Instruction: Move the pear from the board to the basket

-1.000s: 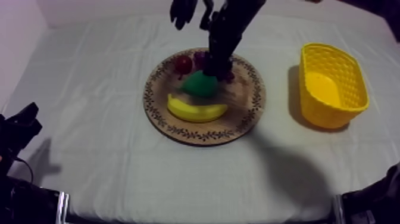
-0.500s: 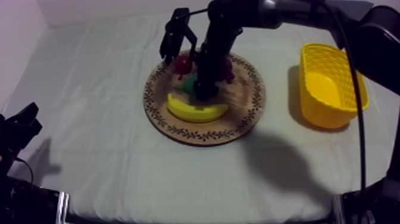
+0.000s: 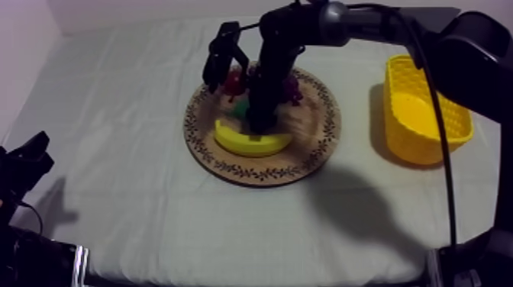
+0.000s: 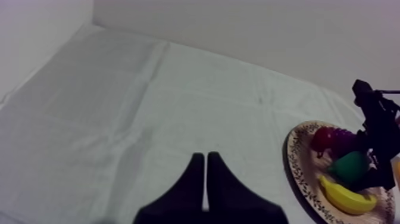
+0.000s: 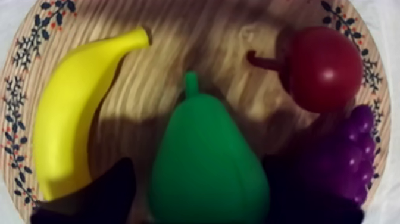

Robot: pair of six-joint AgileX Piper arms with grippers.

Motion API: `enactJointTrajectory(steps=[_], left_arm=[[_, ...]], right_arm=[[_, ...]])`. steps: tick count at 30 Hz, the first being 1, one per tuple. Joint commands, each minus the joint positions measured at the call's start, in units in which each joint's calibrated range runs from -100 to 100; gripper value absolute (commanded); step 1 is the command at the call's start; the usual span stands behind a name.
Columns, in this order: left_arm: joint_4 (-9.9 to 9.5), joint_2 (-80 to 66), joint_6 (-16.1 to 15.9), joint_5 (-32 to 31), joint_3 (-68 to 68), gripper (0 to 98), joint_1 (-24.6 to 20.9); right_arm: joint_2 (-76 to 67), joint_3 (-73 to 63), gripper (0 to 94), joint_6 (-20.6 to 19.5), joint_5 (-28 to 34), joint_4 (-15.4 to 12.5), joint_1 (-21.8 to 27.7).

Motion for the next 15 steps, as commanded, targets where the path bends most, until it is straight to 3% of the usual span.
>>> enactJointTrajectory(steps=[1,6,15], left_arm=[[0.01,0.0,0.0,0.0,0.0,0.1,0.0],[0.01,0.0,0.0,0.0,0.0,0.1,0.0],[0.01,0.0,0.0,0.0,0.0,0.1,0.0]], right_arm=[[-1.1,1.1,44.8,0.2,0.0,-0.3,0.0],[-4.7,4.2,35.2,0.8,-0.2,-1.0,0.1],[-20.7,11.3,35.5,1.1,4.6,-2.1,1.3]])
